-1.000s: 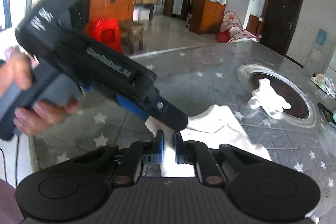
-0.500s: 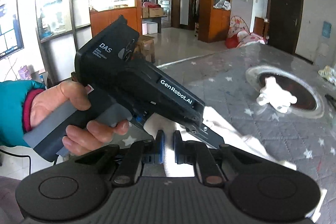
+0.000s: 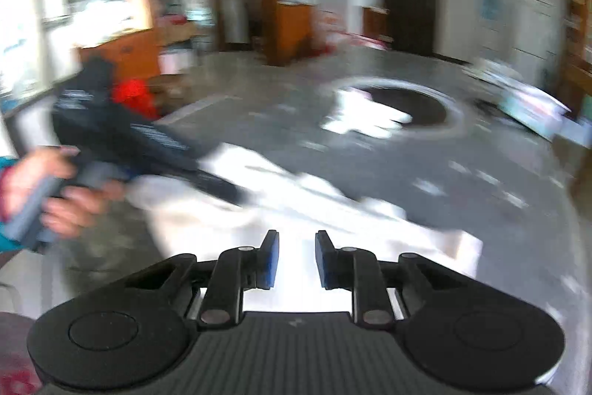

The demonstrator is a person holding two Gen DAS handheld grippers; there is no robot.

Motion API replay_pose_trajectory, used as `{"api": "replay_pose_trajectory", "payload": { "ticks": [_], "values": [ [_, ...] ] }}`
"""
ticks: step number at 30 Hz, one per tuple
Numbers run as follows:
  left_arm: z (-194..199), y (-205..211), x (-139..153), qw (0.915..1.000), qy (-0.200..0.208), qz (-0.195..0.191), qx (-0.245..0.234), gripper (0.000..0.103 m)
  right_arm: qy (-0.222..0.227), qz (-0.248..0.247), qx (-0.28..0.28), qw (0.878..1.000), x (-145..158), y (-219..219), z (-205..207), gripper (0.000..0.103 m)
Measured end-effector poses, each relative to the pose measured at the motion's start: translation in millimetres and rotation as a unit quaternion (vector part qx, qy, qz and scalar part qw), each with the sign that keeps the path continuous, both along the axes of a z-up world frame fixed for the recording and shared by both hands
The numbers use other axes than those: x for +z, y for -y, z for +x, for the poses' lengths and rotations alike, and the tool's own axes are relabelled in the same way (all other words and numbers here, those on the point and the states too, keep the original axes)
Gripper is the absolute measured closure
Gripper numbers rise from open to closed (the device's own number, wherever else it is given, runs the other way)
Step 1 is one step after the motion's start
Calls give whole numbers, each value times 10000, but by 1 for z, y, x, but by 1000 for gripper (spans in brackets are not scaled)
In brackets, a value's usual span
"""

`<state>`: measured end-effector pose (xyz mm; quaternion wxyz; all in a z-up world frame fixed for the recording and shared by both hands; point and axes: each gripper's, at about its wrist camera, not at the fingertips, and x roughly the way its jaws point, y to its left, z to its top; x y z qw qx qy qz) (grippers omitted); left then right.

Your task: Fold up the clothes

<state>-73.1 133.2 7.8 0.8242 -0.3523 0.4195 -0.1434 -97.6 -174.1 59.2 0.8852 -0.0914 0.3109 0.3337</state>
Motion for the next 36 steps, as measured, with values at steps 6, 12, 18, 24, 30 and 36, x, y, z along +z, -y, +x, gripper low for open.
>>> {"api": "replay_pose_trajectory", "payload": {
  "ticks": [6,12,18,24,30,36],
  "values": [
    [-1,9,5,9992,176,336,-126,68,-285,70,-1186,9925,-21,54,32,68],
    [-2,18,10,9968,311,695,-247,67,-656,533,-1483,9853,-38,76,48,60],
    [-2,27,14,9928,438,1056,-362,69,-901,926,-1400,9817,-44,76,53,76],
    [-1,35,21,9867,577,1453,-453,80,-688,874,-1273,9856,-29,66,44,92],
    [-2,43,44,9802,970,1628,-579,85,-269,814,-1215,9889,0,66,34,95],
    [8,61,65,9744,1230,1744,-712,85,181,652,-1217,9903,29,69,30,96]
  ]
}}
